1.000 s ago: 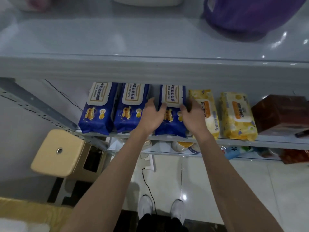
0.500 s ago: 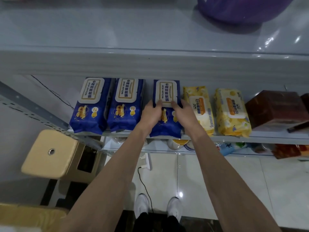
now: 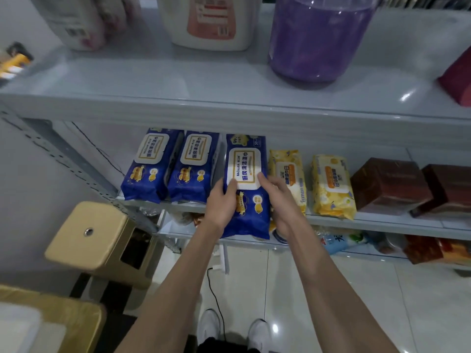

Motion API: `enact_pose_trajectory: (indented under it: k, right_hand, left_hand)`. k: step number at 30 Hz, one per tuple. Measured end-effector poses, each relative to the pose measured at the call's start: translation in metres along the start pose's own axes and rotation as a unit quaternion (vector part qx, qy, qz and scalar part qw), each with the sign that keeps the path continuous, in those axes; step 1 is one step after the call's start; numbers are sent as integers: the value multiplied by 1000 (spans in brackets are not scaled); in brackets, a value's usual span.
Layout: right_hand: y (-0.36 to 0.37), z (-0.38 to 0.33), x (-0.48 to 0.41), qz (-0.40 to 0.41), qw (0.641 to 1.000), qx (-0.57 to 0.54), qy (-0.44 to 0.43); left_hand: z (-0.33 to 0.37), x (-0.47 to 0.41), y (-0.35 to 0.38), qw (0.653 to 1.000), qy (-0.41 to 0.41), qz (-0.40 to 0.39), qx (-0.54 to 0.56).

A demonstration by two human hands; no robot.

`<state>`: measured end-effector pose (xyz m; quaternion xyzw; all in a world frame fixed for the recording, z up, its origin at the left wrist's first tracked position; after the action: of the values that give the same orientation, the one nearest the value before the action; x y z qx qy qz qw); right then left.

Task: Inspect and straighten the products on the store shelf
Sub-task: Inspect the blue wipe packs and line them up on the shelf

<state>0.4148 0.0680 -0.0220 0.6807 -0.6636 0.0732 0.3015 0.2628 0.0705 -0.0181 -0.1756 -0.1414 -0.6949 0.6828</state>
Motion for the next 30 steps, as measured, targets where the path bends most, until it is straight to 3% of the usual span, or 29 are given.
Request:
enact_pose_trajectory:
  k: [9, 14, 30]
  right_hand:
    - [2, 14, 39, -15, 999, -33, 29]
    - [11, 17, 60, -20, 1000, -16, 13]
    - [65, 35, 120, -47, 993, 65, -91]
  left_hand:
    - [-4, 62, -8, 996, -3, 23, 84]
    - [1, 84, -26, 994, -26, -19, 108]
    - [-1, 115, -101, 985, 55, -159, 21]
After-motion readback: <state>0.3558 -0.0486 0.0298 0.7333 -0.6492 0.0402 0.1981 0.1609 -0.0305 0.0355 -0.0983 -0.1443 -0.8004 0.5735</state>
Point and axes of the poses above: each hand's wrist, its own x-axis away from the middle knuckle, its own y-axis out of the palm, z = x × y, the point moved 6 cm from there along -x, towards the middle knuckle, and after that the axes turned 9 degrees about -z, right-handed, at the moved point
